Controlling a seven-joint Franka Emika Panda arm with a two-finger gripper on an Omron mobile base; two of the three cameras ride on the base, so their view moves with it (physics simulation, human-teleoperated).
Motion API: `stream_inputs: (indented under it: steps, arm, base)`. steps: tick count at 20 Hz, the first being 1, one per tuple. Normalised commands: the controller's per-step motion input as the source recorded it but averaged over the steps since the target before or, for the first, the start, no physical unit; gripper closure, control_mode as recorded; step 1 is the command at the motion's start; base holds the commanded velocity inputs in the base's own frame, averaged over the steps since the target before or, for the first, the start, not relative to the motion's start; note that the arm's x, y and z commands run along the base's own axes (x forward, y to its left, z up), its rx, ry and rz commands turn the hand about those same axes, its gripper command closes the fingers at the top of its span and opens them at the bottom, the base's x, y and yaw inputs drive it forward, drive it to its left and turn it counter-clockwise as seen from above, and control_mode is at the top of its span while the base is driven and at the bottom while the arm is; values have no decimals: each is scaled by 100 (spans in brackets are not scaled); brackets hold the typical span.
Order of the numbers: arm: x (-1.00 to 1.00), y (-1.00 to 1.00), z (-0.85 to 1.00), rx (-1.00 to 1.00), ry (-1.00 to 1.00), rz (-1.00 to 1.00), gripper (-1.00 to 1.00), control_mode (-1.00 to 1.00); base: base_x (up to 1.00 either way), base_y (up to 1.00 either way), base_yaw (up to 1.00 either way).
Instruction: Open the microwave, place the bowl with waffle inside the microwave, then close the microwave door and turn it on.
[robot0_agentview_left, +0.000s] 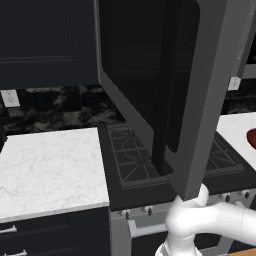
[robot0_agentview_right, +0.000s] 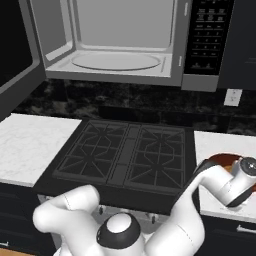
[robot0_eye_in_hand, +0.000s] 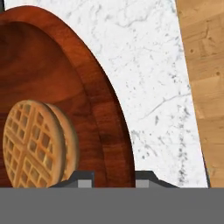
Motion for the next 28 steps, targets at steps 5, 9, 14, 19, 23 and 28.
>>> stream_inputs:
  steps: [5, 9, 14, 19, 23, 28]
  arm:
    - [-60, 63, 62, 2, -2, 8, 100, -100]
    - [-52, 98, 56, 2, 0, 8, 100, -100]
    - [-31, 100, 54, 1, -2, 12, 100, -100]
    - [-19, 100, 55, 3, -1, 24, 100, -100]
    - [-9, 100, 56, 4, -9, 31, 100, -100]
    - [0, 95, 66, 7, -35, 23, 100, -100]
  base:
    - [0, 0, 0]
    - [0, 0, 0]
    - [0, 0, 0]
    - [0, 0, 0]
    - [0, 0, 0]
    - [0, 0, 0]
